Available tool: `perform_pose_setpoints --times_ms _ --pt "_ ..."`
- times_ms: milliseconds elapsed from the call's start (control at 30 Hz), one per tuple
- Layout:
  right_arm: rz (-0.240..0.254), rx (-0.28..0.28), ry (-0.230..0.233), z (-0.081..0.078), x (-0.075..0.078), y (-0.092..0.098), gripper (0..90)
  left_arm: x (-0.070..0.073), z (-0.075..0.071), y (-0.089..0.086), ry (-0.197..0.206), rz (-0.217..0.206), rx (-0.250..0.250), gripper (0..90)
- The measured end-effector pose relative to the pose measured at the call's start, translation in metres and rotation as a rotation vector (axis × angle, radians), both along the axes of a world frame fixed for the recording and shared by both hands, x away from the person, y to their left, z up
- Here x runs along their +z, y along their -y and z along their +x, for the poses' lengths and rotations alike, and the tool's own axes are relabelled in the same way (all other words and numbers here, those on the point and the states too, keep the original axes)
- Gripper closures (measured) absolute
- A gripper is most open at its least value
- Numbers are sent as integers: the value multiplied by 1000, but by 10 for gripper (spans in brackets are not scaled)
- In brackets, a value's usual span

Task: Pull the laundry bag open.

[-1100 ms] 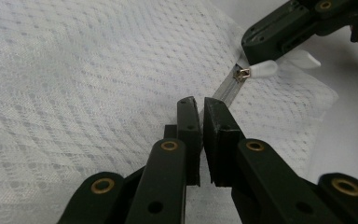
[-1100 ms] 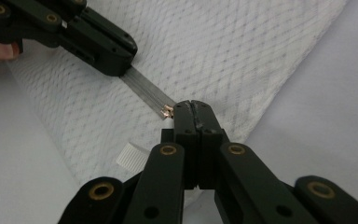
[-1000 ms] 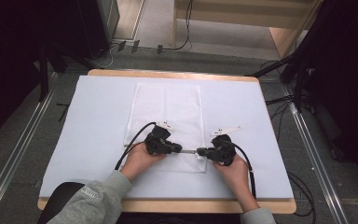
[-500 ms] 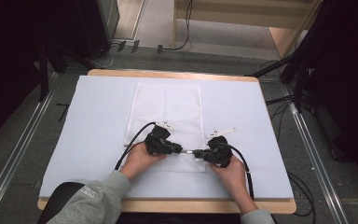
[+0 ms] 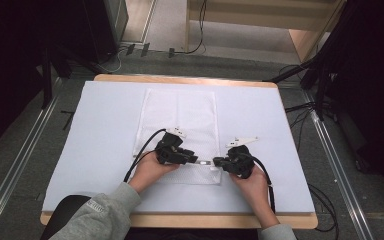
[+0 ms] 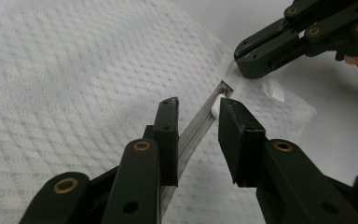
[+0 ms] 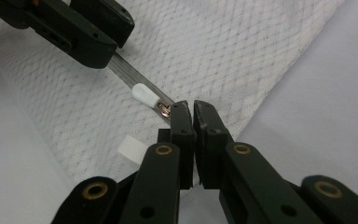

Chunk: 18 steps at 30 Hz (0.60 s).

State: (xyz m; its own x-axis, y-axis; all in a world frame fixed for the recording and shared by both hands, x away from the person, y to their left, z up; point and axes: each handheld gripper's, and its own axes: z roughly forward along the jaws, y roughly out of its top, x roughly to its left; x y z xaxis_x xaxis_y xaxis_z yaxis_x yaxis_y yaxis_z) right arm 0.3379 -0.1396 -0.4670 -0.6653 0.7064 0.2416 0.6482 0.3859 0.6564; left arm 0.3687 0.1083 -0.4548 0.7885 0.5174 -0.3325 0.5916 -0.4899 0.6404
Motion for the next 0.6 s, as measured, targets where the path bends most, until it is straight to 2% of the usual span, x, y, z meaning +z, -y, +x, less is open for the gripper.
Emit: perform_pose_setpoints --times_ms 100,267,600 --pt "-15 1 -1 0 -2 -2 888 0 0 7 -8 4 -15 709" --pt "-43 13 28 -2 -3 -6 891 -3 -1 14 -9 6 -27 708" --pt "-12 2 30 -3 -6 -4 897 -9 -1 22 -25 14 -40 721"
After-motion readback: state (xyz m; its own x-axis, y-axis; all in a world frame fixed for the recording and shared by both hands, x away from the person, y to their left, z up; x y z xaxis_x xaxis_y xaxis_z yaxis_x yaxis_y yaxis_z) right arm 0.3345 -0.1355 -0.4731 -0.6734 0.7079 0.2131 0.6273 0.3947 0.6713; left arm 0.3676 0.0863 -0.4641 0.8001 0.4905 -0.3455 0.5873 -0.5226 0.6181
